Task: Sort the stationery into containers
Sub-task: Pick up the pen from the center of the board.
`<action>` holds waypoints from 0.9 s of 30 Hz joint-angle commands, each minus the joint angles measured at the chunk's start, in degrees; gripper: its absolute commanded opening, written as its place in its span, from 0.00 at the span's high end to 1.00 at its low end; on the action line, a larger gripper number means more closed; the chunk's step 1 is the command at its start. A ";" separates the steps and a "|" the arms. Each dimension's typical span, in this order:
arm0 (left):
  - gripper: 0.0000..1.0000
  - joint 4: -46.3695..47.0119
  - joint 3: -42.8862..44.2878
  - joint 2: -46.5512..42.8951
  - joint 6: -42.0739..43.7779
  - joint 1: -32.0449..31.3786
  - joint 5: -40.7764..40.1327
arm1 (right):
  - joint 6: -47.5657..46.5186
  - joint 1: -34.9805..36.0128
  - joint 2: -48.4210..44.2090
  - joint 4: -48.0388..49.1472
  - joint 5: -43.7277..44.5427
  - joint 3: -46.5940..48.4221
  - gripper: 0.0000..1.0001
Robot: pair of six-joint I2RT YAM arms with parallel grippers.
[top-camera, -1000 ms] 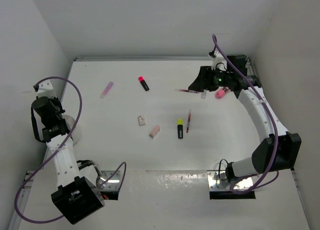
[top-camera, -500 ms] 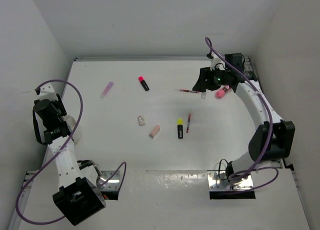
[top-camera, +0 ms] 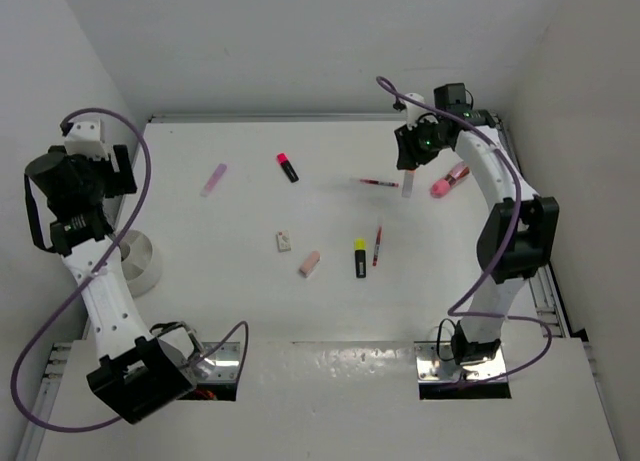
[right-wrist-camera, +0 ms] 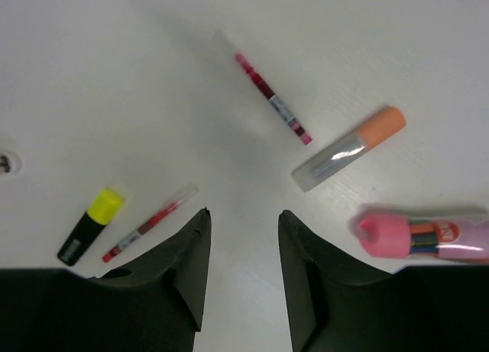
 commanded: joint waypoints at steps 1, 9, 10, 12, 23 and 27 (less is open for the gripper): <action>0.16 -8.80 4.85 2.53 4.45 -0.27 17.02 | -10.24 0.87 6.04 -5.77 3.34 6.67 0.60; 0.11 -14.43 7.15 7.54 7.80 -5.10 25.85 | -22.02 3.16 15.11 -4.03 1.23 11.78 0.55; 0.11 -14.61 7.23 7.89 7.88 -5.37 25.67 | -22.91 3.86 16.07 -3.94 1.58 13.00 0.55; 0.11 -15.22 7.50 8.60 8.32 -6.25 25.41 | -24.41 4.30 18.89 -2.80 1.85 13.98 0.55; 0.11 -15.40 7.41 9.83 7.01 -11.87 20.94 | -26.34 6.59 26.54 2.04 5.27 18.20 0.54; 0.11 -15.14 7.33 9.92 6.74 -13.54 19.52 | -27.66 6.67 28.47 3.01 6.06 17.76 0.54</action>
